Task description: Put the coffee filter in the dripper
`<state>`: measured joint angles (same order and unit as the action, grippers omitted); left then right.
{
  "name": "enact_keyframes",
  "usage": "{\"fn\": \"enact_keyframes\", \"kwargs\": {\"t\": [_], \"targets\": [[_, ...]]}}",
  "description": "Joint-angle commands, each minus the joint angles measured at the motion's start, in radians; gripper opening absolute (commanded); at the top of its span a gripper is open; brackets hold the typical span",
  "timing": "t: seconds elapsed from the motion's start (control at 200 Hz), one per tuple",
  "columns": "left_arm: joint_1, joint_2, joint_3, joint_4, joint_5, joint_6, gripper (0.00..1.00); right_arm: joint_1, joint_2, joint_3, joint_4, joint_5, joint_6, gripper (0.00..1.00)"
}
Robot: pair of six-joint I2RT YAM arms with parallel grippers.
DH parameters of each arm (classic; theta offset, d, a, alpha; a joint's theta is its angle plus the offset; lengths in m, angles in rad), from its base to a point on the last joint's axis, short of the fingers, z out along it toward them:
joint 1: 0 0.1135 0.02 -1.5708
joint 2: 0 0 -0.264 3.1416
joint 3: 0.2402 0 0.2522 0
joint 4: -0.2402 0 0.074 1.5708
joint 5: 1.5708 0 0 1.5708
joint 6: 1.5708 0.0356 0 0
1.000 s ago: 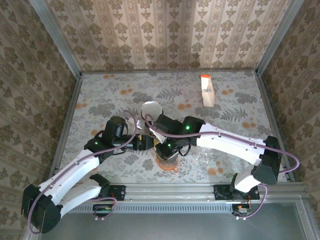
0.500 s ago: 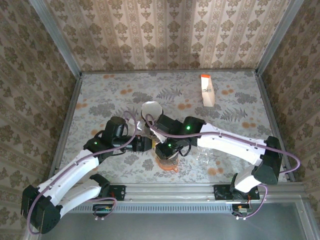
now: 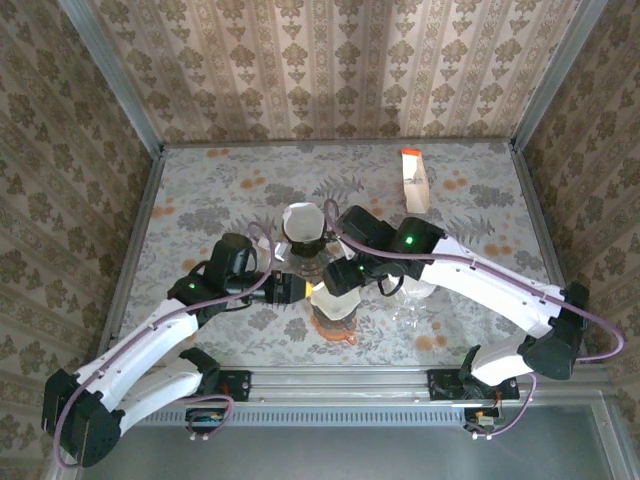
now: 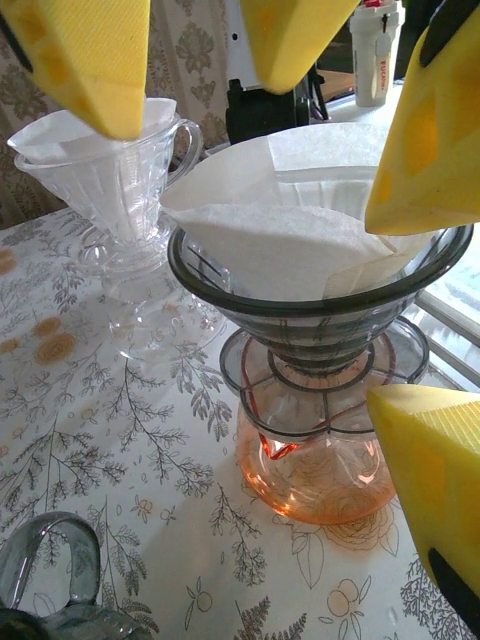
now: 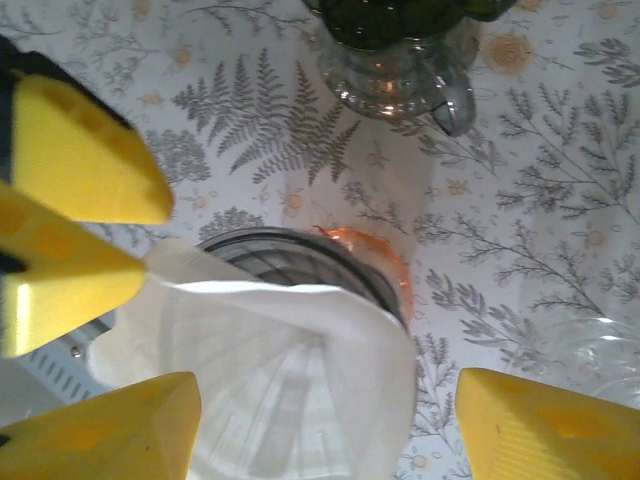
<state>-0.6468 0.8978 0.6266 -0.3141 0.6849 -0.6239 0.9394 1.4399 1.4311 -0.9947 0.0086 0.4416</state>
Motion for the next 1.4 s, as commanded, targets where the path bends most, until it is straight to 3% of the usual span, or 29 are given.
{"fn": "enact_keyframes", "kwargs": {"t": [0.0,0.125,0.9,1.395], "targets": [[-0.005,0.003,0.02,-0.002,0.008,0.016,0.45,0.002,0.04,-0.011,-0.017,0.01,-0.007,0.73],[-0.005,0.004,0.022,-0.003,0.008,0.018,0.45,0.001,0.073,-0.014,-0.016,0.01,-0.021,0.81],[-0.008,0.012,0.019,0.012,0.005,0.012,0.46,-0.004,0.128,-0.125,0.034,-0.03,-0.009,0.78],[-0.009,0.012,0.022,0.012,0.005,0.012,0.59,-0.004,0.191,-0.152,0.05,-0.004,-0.004,0.77]]}}
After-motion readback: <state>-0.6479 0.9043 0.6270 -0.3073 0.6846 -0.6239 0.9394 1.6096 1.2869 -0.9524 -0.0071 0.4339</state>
